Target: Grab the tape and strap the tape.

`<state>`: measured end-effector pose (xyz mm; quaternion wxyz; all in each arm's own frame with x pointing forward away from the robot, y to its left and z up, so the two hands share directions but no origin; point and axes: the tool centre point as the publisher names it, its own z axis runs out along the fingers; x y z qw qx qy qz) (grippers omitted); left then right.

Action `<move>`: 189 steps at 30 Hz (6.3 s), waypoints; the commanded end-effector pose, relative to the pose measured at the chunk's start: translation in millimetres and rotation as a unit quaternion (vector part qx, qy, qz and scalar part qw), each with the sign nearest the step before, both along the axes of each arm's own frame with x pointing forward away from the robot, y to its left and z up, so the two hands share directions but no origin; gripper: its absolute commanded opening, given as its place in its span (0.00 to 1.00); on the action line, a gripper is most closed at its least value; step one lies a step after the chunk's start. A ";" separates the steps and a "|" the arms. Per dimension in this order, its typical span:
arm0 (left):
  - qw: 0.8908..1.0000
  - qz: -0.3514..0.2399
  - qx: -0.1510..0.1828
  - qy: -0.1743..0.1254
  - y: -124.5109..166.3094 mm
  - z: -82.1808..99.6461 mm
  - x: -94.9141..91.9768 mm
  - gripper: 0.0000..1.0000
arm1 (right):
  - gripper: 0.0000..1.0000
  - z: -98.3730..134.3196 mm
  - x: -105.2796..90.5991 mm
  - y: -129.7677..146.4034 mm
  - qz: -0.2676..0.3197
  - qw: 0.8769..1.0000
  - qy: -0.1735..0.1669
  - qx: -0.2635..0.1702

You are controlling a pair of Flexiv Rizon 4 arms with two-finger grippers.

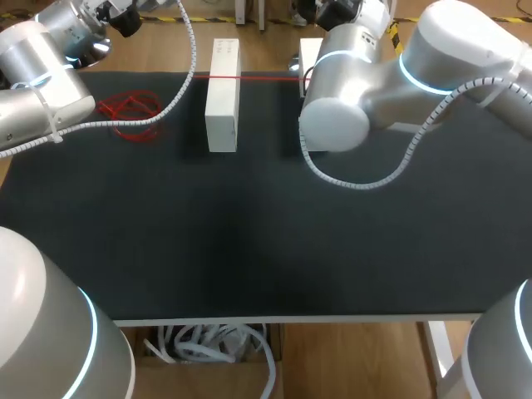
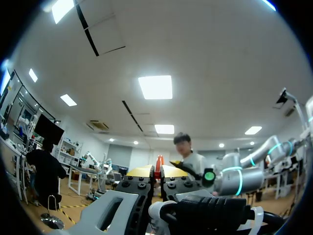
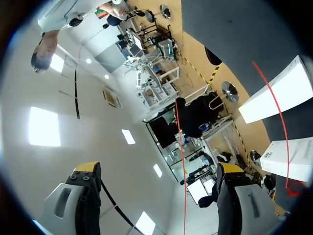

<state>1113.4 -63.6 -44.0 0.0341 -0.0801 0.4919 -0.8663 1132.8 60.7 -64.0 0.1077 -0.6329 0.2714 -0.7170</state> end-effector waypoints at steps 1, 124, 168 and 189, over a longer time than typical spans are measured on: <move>1.000 0.002 0.000 0.000 -0.6 0.0 -0.7 0.00 | 1.00 3.3 -0.7 -0.9 0.114 0.975 0.186 0.041; 1.000 0.002 0.000 0.000 -0.6 0.0 -0.7 0.00 | 1.00 17.2 5.4 -13.4 0.231 0.894 0.330 0.195; 1.000 0.002 0.000 0.000 -0.6 0.0 -0.7 0.00 | 0.00 14.0 5.3 -2.9 0.229 0.899 0.332 0.170; 0.997 -0.017 0.068 -0.032 0.1 3.6 -0.6 0.00 | 0.00 15.7 -0.5 3.0 0.227 0.902 0.331 0.162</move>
